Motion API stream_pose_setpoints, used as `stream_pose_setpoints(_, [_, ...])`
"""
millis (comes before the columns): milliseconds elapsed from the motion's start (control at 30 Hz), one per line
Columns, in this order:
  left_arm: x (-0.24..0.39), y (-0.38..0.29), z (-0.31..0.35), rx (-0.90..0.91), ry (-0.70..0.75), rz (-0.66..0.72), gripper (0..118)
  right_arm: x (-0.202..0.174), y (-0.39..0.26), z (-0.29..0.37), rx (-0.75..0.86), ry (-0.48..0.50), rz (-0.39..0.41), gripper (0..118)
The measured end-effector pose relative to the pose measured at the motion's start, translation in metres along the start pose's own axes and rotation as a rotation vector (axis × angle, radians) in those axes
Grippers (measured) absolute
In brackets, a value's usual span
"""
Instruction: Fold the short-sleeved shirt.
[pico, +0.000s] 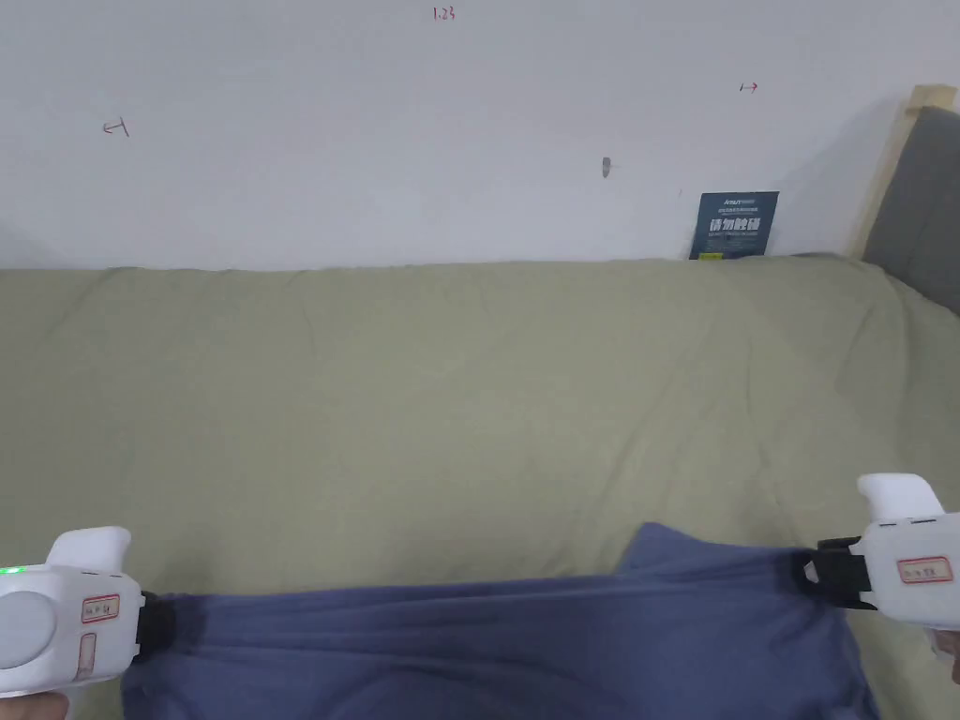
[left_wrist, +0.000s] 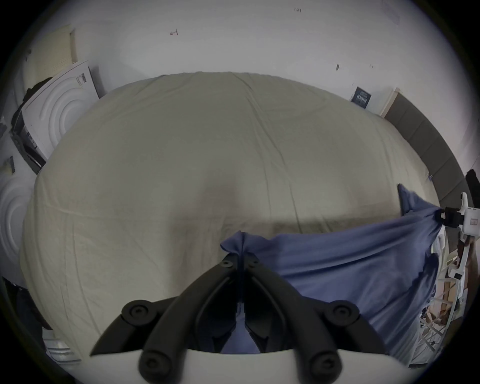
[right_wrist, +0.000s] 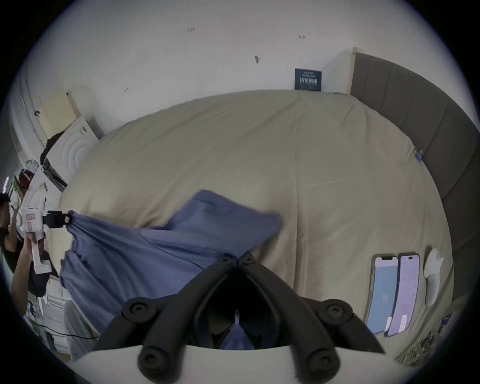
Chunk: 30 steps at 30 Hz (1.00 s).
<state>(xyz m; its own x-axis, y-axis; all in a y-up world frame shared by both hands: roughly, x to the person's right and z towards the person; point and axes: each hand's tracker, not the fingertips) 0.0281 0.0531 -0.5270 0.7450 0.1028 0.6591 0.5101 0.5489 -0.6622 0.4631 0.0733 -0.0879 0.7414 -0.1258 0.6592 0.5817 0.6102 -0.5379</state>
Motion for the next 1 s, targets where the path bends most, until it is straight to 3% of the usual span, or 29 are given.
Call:
stream_pose_setpoints(433, [-0.016, -0.105, 0.108, 0.101, -0.054, 0.019, 0, -0.002, -0.115, 0.125, 0.088, 0.042, -0.026, 2])
stream_pose_setpoints(567, [-0.023, -0.14, 0.109, 0.088, -0.072, 0.013, 0, -0.005, -0.155, 0.131, 0.031, 0.047, -0.011, 2])
stream_pose_setpoints(667, [-0.029, -0.158, 0.103, 0.064, -0.076, 0.043, 0, -0.002, -0.18, 0.121, -0.019, 0.05, -0.042, 2])
stream_pose_setpoints(900, [-0.035, -0.186, 0.084, 0.007, -0.077, 0.069, 1, 0.008, -0.201, 0.089, -0.078, 0.061, -0.06, 3])
stream_pose_setpoints(933, [-0.036, -0.187, 0.083, 0.008, -0.077, 0.076, 5, 0.007, -0.201, 0.087, -0.081, 0.057, -0.058, 3])
stream_pose_setpoints(967, [-0.036, -0.188, 0.082, 0.012, -0.07, 0.082, 20, 0.012, -0.205, 0.089, -0.077, 0.04, -0.074, 3])
stream_pose_setpoints(1000, [-0.037, -0.187, 0.083, 0.008, -0.046, 0.083, 76, 0.011, -0.205, 0.088, -0.078, 0.018, -0.08, 17])
